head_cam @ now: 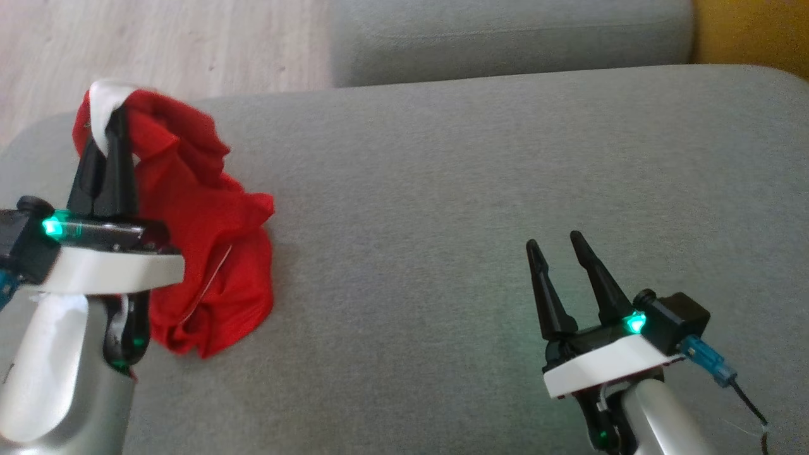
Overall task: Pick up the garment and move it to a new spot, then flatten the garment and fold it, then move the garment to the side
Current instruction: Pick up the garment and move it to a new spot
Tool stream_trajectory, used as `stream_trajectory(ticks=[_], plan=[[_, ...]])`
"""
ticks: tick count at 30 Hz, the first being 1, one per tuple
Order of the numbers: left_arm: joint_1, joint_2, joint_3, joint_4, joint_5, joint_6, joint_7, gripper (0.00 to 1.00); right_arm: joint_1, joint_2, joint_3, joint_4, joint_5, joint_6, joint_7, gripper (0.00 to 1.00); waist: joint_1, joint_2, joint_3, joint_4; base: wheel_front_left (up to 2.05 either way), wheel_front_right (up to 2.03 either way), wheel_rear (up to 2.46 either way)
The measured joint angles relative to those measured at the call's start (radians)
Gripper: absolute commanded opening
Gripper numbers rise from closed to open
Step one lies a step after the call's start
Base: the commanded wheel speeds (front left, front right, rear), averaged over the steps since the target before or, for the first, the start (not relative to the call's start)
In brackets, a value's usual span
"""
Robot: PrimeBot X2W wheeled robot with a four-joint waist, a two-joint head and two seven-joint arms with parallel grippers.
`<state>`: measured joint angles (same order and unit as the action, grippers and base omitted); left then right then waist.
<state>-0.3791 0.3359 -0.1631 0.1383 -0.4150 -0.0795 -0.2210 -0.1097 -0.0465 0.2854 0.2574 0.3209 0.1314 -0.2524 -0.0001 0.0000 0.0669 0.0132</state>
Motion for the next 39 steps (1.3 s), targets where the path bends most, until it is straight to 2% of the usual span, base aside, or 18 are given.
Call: stream_trajectory(ticks=[8,13,22,28,39], plan=[[0.001,-0.003,-0.04,-0.125,-0.043,-0.002,0.094,0.0,0.002,0.0,0.02,-0.011,0.043,0.0,0.0,1.0,0.0,0.0,-0.028,-0.096,0.0,0.0,0.0],[-0.082,-0.013,-0.085,-0.178,-0.043,-0.01,0.149,0.0,-0.001,0.0,0.031,-0.024,0.072,0.0,0.0,1.0,0.0,0.0,-0.02,-0.169,0.0,0.0,0.0],[-0.246,-0.048,-0.159,-0.188,-0.025,-0.018,0.195,0.0,-0.037,-0.001,0.041,-0.063,0.105,0.0,0.0,1.0,0.0001,0.0,0.033,-0.289,0.0,0.0,0.0],[-0.372,-0.056,-0.201,-0.118,0.007,-0.027,0.212,0.0,-0.083,-0.001,0.043,-0.095,0.134,0.0,0.0,1.0,0.0002,0.0,0.097,-0.372,0.0,0.0,0.0],[-0.628,-0.041,-0.296,0.164,0.056,-0.044,0.185,0.0,-0.138,-0.001,0.075,-0.147,0.192,0.0,0.0,1.0,0.0003,0.0,0.242,-0.503,0.0,0.0,0.0]])
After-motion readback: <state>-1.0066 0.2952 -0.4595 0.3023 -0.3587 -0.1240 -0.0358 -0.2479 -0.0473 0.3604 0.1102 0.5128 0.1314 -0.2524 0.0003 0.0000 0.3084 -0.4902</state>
